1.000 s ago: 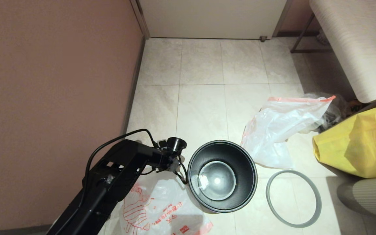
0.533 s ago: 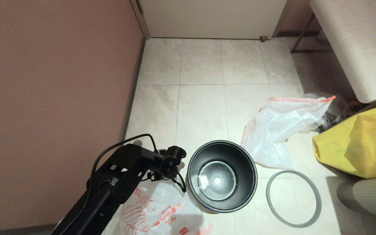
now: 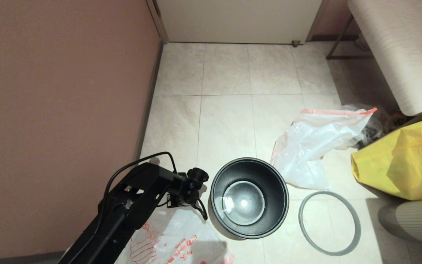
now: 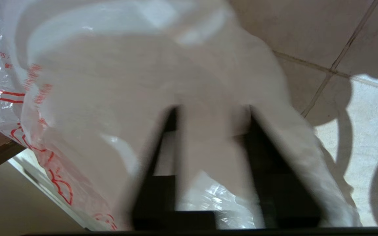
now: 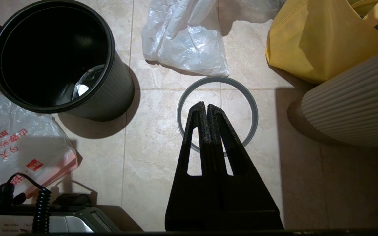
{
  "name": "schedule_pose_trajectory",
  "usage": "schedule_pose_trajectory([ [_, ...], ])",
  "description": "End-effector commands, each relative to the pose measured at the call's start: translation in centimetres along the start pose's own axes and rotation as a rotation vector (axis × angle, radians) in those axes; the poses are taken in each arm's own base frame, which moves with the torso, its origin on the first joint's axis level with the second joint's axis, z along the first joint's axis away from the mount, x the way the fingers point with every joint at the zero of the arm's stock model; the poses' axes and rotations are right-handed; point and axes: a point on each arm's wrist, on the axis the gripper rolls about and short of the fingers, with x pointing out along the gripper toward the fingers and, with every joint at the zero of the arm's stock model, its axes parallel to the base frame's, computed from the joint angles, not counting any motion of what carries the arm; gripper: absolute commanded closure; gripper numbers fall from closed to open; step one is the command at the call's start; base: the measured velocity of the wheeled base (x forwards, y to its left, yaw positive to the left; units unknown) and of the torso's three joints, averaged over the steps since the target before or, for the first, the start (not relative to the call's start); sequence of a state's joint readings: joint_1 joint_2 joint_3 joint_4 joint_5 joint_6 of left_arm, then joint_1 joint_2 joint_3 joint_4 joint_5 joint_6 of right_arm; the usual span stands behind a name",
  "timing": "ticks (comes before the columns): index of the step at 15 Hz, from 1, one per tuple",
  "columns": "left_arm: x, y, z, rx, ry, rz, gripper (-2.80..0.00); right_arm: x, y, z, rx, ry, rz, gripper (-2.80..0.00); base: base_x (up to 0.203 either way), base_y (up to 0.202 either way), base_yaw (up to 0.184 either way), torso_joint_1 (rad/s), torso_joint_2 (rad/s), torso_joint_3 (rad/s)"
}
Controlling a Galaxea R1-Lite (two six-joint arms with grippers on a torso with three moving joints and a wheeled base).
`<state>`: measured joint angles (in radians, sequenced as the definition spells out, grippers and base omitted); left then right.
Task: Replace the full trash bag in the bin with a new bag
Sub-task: Pick up a new trash bag
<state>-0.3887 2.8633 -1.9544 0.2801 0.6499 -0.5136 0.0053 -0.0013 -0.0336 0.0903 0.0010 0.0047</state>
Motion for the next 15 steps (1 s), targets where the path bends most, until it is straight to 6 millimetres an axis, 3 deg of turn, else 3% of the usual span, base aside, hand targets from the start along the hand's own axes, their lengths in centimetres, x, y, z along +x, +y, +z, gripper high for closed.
schedule_pose_trajectory([
  [1,-0.2,0.1,-0.1,0.002,0.003,0.008,0.00,0.0,0.0,0.0,0.000,0.001,0.001,0.00,0.000,0.000,0.000,0.000,0.00,0.000],
  [5,-2.4,1.2,0.2,-0.012,0.078,0.057,0.00,0.0,0.0,0.0,0.000,0.001,0.001,0.00,0.000,0.000,0.000,0.000,0.00,0.000],
  [9,-8.2,2.7,1.5,-0.044,0.093,0.038,0.00,0.0,0.0,0.0,0.000,0.001,0.001,0.00,0.000,0.000,0.000,0.000,0.00,0.000],
  [15,-15.7,7.3,-1.1,0.016,0.230,-0.066,0.00,0.0,0.0,0.0,0.000,0.003,0.001,0.00,0.000,0.000,0.000,0.000,0.00,0.000],
])
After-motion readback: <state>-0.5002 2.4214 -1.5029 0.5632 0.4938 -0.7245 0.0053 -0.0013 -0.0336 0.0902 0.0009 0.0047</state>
